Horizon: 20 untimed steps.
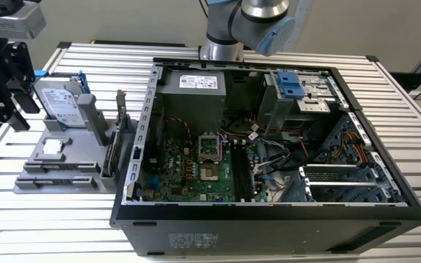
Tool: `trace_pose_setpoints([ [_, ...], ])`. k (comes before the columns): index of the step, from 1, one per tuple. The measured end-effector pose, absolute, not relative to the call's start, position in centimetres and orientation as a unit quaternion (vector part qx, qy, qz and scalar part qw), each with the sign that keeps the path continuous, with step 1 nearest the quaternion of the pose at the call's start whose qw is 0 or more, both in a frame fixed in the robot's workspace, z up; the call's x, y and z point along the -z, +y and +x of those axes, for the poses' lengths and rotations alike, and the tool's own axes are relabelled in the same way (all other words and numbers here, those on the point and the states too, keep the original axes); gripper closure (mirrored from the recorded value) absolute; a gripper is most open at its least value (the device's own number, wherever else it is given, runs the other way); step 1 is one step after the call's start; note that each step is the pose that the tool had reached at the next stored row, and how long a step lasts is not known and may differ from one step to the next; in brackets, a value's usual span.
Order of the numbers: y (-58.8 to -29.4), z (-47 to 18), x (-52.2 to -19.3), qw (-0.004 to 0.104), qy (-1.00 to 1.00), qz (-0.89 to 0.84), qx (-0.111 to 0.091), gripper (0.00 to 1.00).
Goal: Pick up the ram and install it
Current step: 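Pick up the ram and move it above insertion slot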
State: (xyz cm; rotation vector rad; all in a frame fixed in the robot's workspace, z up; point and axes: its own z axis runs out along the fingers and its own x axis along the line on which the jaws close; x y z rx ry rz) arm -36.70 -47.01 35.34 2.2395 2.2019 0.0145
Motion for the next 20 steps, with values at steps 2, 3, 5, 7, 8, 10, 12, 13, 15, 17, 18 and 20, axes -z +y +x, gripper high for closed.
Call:
trace_pose_setpoints([
  [2, -47.11, -36.70, -35.26, 0.000, 0.701, 0.713, -0.005, 0.00],
  [3, -47.16, -36.70, -35.22, 0.000, 0.702, 0.713, -0.005, 0.00],
  [5, -47.24, -36.70, -35.14, 0.000, 0.702, 0.712, -0.004, 0.00],
  [7, -47.31, -36.70, -35.06, -0.001, 0.703, 0.711, -0.004, 0.00],
  [8, -47.34, -36.70, -35.03, -0.001, 0.703, 0.711, -0.004, 0.00],
  [10, -47.39, -36.70, -34.96, -0.001, 0.704, 0.711, -0.003, 0.00],
  [12, -47.41, -36.70, -34.90, -0.001, 0.704, 0.711, -0.003, 0.00],
  [13, -47.42, -36.70, -34.86, -0.001, 0.704, 0.711, -0.003, 0.00],
  [15, -47.43, -36.70, -34.79, -0.001, 0.704, 0.710, -0.003, 0.00],
  [17, -47.43, -36.70, -34.72, -0.001, 0.704, 0.710, -0.003, 0.00],
  [18, -47.43, -36.70, -34.69, -0.001, 0.704, 0.710, -0.003, 0.00],
  [20, -47.43, -36.70, -34.62, -0.001, 0.704, 0.710, -0.003, 0.00],
])
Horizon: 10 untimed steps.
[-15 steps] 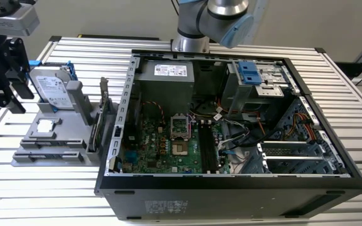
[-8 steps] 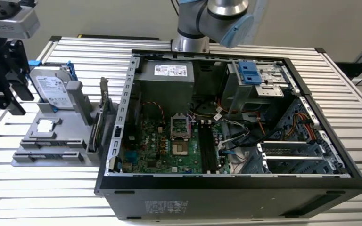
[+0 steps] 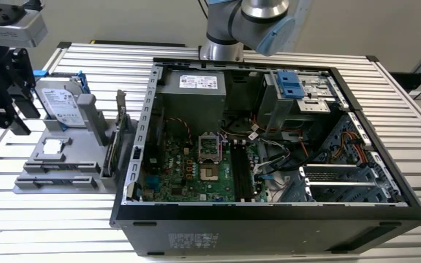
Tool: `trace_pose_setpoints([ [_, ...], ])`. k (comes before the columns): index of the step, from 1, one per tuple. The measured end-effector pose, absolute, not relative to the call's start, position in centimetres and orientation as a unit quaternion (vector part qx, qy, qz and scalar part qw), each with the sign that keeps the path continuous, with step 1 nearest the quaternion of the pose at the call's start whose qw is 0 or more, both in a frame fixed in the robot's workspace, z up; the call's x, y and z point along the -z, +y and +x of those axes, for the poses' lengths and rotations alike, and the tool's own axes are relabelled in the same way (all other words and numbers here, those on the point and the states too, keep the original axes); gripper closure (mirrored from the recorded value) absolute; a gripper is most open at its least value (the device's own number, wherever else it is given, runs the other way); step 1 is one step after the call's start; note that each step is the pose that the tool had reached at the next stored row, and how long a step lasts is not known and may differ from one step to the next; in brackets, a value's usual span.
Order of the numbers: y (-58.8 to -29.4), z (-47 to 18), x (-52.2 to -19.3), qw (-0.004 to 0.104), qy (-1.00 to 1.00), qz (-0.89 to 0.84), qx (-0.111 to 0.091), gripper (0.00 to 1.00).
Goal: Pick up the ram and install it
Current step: 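Pick up the ram and move it above insertion slot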
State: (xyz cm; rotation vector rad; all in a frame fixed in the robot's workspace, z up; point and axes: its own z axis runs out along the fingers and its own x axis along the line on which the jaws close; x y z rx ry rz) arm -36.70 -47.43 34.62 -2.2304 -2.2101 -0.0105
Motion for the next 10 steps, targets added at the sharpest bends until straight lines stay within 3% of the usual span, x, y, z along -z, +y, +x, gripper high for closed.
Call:
trace_pose_setpoints([
  [10, -47.44, -36.70, -34.38, 0.001, -0.704, -0.710, 0.003, 0.00],
])
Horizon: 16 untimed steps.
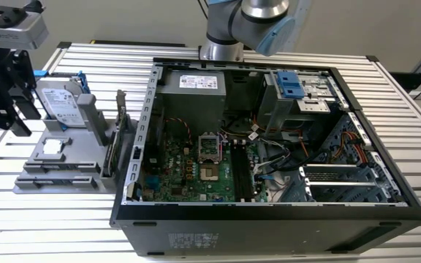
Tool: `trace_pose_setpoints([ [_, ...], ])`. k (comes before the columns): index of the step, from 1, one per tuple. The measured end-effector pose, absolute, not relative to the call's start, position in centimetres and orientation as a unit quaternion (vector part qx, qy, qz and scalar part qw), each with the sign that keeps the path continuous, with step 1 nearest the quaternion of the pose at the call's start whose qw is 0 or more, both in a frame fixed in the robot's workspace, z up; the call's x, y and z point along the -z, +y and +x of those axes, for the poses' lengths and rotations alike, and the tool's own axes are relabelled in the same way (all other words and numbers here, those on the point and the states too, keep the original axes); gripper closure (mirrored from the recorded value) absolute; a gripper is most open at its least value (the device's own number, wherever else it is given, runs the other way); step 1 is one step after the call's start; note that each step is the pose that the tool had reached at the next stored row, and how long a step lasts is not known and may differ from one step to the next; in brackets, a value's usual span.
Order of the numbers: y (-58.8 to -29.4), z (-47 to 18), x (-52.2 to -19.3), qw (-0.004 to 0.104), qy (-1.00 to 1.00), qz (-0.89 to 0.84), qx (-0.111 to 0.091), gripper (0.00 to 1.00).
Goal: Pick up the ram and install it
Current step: 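Pick up the ram and move it above insertion slot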
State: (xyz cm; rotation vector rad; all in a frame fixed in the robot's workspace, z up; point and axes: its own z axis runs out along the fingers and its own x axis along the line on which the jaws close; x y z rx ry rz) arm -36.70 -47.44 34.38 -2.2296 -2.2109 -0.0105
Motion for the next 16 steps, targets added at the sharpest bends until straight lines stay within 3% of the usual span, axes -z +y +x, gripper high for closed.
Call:
trace_pose_setpoints([
  [16, -47.68, -36.70, -33.75, 0.002, -0.707, -0.708, 0.002, 0.00],
])
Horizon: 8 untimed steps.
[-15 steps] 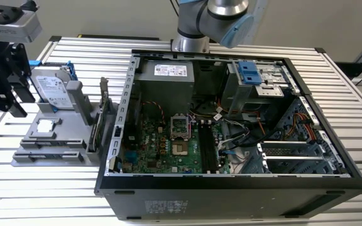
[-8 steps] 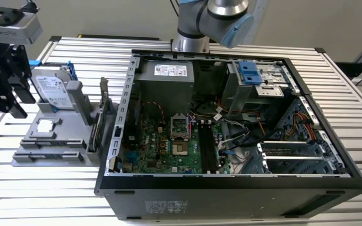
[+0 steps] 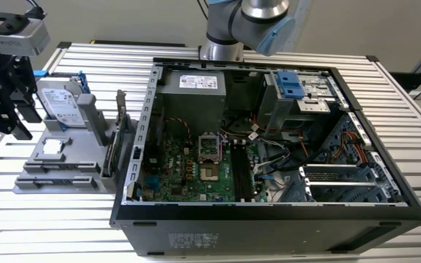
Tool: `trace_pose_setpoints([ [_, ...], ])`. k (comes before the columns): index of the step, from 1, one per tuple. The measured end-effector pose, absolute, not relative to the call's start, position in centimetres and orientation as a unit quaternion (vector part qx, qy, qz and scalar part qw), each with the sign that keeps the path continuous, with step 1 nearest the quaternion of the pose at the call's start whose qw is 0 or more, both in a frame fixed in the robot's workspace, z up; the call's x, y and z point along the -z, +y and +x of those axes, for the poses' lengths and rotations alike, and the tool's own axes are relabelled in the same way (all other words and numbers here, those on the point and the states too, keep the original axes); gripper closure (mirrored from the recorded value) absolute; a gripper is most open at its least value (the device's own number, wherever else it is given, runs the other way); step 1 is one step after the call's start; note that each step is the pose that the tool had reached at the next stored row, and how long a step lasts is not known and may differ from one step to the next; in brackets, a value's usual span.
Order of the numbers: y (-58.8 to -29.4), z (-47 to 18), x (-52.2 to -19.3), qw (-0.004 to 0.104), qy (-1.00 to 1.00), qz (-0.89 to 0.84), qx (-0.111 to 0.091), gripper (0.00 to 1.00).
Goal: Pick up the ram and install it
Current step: 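Pick up the ram and move it above insertion slot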
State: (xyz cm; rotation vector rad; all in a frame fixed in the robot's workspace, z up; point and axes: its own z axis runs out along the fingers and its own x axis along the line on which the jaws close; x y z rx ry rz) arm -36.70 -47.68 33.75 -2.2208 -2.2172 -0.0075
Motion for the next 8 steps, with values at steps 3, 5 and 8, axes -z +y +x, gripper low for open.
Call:
trace_pose_setpoints([
  [3, -47.76, -36.70, -33.57, 0.002, -0.707, -0.707, 0.002, 0.00],
  [5, -47.80, -36.70, -33.45, 0.002, -0.708, -0.706, 0.002, 0.00],
  [8, -47.87, -36.70, -33.27, 0.002, -0.709, -0.706, 0.002, 0.00],
])
